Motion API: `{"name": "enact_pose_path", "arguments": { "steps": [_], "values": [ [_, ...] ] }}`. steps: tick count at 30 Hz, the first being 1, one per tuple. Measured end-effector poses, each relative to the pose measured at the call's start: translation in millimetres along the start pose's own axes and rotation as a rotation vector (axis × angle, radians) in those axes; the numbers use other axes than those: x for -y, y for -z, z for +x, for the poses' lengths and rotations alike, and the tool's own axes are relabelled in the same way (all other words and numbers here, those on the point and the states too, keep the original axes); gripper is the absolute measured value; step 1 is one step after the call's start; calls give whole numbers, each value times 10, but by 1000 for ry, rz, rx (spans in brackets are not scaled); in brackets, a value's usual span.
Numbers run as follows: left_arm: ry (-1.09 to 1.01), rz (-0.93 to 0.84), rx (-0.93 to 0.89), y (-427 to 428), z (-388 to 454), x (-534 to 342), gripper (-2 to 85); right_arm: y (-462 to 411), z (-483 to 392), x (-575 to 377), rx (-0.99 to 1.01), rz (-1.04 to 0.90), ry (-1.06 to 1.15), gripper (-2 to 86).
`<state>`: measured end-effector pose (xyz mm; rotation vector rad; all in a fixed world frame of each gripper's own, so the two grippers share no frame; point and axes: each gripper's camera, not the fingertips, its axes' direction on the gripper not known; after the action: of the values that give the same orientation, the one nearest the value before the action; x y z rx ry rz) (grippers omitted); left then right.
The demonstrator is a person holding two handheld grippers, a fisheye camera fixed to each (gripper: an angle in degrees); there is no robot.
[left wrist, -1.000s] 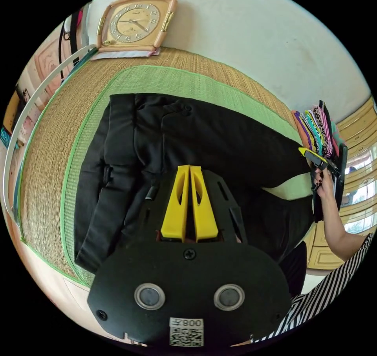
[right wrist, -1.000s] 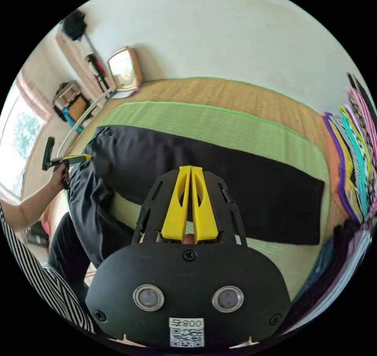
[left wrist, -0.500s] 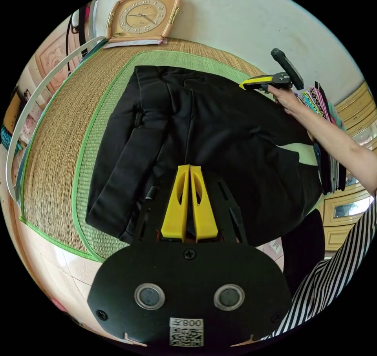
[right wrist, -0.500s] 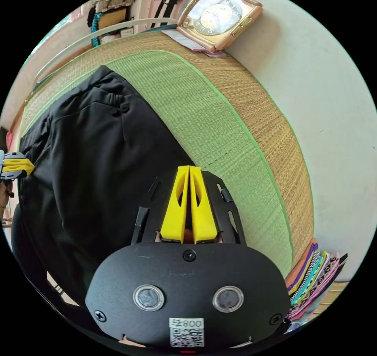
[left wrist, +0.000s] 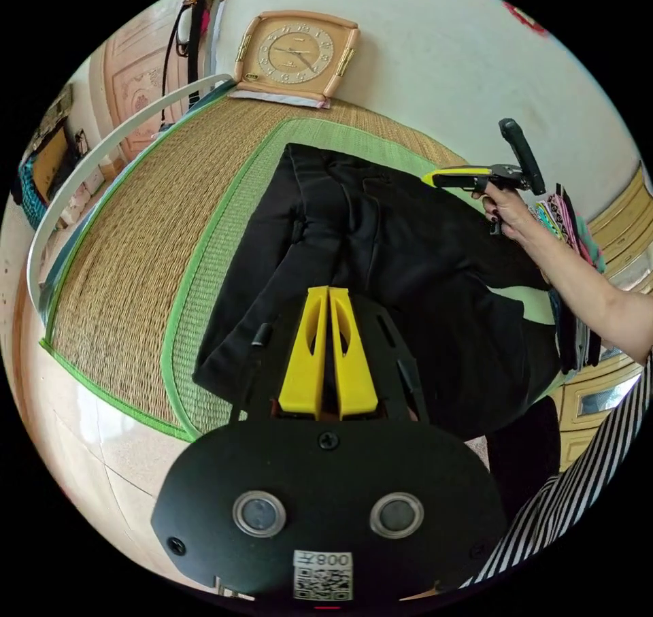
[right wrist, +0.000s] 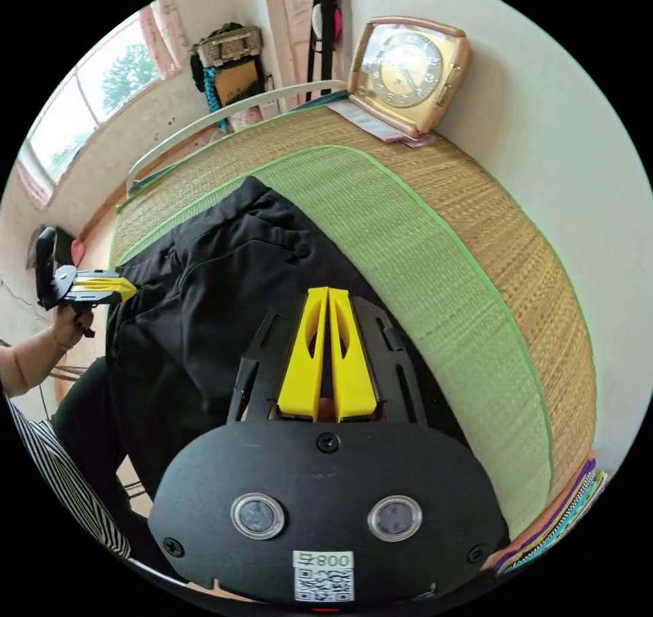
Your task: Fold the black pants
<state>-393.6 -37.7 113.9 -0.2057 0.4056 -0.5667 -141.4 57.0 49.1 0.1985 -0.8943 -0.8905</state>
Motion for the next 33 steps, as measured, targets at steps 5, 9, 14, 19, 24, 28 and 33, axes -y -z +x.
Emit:
{"name": "enact_pose_path", "arguments": {
  "steps": [5, 9, 14, 19, 24, 28, 33],
  "values": [
    [39, -16, -33, 44, -198, -117, 6, -359, -149, 135, -170, -56, 48, -3],
    [32, 53, 12, 269, -268, -122, 27, -259, -63, 195, -118, -33, -7, 2],
    [4, -47, 30, 201, -422, -78, 73, -124, -171, 298, 34, 48, 1, 14],
    [-49, -55, 25, 260, -442, -127, 24, -195, -457, 471, 193, 40, 100, 66],
    [-13, -15, -47, 386, -572, -189, 6, -577, -662, 673, 152, -79, 147, 84],
    [-8, 46, -98, 564, -615, -242, 3, -510, -546, 637, 182, -28, 127, 55],
    [0, 161, -145, 799, -654, -324, 3, -262, -107, 476, 389, 128, 7, 42]
  ]
}}
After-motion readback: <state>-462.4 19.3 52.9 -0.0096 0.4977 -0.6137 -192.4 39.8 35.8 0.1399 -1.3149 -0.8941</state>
